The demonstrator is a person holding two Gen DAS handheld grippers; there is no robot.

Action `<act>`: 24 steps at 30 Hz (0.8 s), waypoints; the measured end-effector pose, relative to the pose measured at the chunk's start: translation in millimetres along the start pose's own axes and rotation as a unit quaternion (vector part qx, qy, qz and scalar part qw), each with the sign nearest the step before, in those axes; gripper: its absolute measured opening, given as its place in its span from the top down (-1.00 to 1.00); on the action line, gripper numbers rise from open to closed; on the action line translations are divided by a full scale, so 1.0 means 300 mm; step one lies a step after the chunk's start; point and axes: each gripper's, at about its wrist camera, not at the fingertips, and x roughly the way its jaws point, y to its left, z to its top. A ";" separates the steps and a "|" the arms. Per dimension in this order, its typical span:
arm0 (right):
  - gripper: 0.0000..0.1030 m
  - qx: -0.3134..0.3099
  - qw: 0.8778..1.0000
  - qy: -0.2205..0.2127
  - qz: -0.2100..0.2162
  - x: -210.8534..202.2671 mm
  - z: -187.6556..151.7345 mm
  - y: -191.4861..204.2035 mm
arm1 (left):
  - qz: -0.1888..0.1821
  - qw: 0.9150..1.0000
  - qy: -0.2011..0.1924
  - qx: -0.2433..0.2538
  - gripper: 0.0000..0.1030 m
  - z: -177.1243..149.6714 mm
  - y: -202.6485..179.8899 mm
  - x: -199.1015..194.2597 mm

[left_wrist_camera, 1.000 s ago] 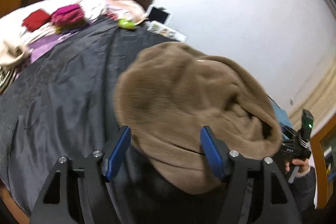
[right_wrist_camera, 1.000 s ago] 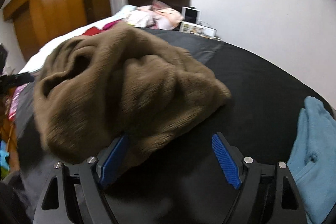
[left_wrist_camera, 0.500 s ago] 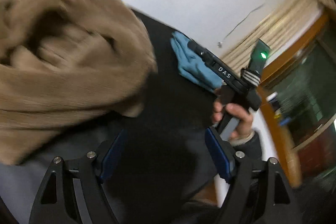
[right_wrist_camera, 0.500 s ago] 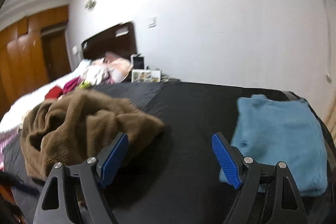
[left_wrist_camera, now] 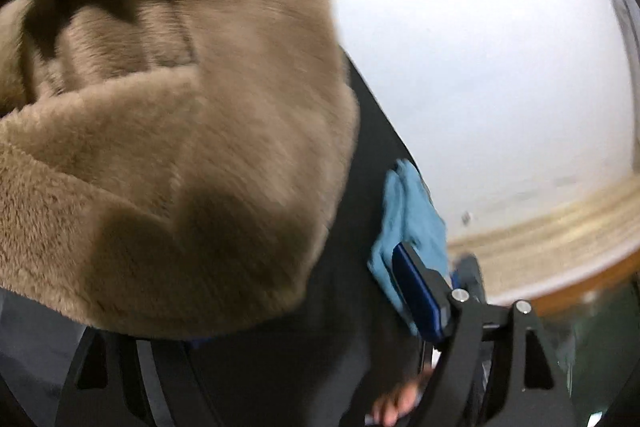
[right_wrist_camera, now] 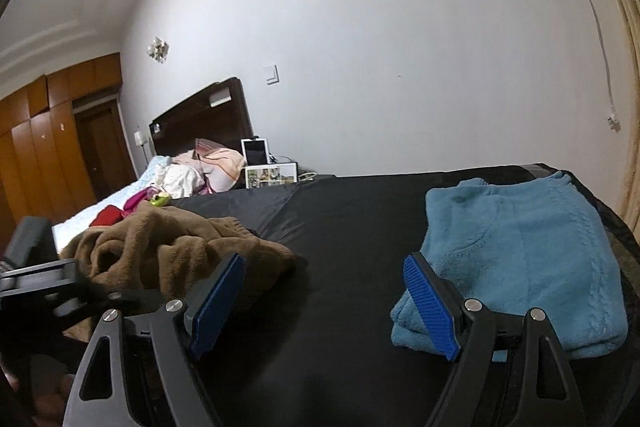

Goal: Fold clothes

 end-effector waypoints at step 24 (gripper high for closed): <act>-0.63 -0.067 0.997 -0.014 -0.043 -0.004 -0.060 0.076 | 0.021 0.996 -0.030 0.080 0.78 0.070 0.074 -0.193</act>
